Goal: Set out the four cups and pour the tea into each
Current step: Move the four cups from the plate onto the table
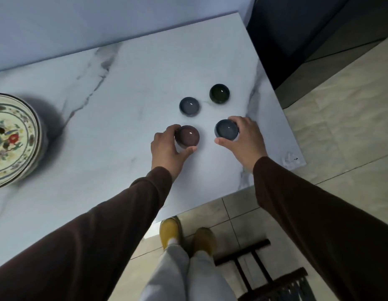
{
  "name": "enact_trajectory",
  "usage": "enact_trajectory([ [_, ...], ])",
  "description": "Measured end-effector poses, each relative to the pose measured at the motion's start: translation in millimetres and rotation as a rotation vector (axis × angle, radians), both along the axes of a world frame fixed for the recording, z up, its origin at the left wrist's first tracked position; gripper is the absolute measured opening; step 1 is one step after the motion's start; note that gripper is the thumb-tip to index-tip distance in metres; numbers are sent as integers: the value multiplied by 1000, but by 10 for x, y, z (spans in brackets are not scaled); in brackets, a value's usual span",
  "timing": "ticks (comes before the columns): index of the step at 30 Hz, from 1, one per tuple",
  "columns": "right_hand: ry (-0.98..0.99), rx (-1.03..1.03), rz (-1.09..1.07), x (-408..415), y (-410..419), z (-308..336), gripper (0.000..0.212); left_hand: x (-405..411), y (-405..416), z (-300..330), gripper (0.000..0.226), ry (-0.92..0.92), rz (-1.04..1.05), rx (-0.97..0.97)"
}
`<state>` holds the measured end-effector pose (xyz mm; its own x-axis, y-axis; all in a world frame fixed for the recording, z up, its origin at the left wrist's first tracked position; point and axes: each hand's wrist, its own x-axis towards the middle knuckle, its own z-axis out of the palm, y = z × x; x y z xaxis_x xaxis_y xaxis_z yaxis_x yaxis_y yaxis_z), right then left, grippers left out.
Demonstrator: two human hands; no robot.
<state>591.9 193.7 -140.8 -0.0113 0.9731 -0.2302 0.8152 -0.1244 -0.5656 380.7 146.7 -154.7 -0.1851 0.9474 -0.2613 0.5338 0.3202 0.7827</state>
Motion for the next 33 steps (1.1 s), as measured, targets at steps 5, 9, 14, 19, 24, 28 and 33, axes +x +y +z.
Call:
enact_trajectory([
  [5,-63,-9,52,191,222,-174,71,142,171,-151,60,74,-81,-23],
  [9,-56,-27,106,313,364,-324,70,261,285,-245,60,182,-160,0],
  [14,-47,-25,191,434,442,-434,70,347,364,-329,65,364,-231,8],
  [19,-52,-1,258,455,529,-482,69,437,356,-339,66,413,-224,-5],
  [24,-71,-13,269,478,537,-527,69,494,346,-312,68,424,-219,-53],
  [28,-102,-31,290,464,516,-491,74,493,345,-259,76,435,-237,-105],
  [33,-180,59,319,329,491,-275,72,399,250,-113,80,498,-296,-49],
])
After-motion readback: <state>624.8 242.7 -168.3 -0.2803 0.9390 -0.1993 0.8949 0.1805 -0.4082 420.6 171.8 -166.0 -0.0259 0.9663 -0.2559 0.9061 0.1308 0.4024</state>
